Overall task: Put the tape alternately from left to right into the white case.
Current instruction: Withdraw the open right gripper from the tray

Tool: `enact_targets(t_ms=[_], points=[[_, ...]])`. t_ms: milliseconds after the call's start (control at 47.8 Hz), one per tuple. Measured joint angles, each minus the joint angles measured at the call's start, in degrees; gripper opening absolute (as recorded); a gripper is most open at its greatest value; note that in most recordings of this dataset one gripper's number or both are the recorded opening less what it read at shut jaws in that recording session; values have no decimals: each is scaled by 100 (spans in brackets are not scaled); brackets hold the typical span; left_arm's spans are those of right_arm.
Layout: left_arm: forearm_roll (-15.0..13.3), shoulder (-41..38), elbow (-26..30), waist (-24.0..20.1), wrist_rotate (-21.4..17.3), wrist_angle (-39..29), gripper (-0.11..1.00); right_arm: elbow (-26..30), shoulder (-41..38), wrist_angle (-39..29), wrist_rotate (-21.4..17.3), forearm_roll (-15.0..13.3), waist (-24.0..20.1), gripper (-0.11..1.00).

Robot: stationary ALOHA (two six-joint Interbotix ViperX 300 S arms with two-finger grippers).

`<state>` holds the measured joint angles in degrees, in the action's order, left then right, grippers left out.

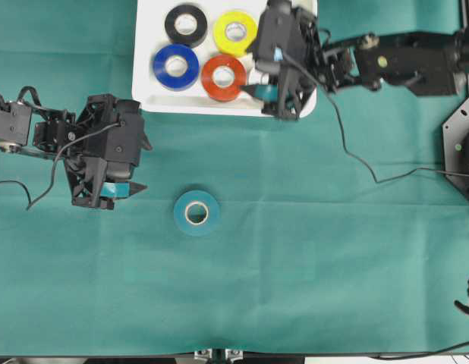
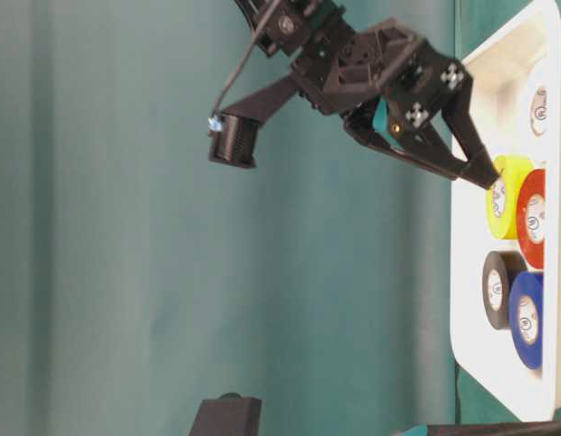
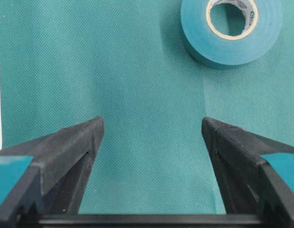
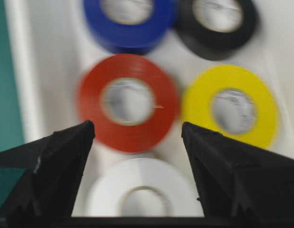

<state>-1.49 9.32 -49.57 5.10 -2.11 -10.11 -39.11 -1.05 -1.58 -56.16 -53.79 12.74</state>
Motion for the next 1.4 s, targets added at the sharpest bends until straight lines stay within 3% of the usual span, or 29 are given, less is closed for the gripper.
enact_targets(t_ms=[1026,1403], points=[[0,0,0,0,9,0,85,-457,53,70,-44,53,-1459,82],[0,-9,-9,44,18,105,85,-686,53,62,-53,334,-1573,82]])
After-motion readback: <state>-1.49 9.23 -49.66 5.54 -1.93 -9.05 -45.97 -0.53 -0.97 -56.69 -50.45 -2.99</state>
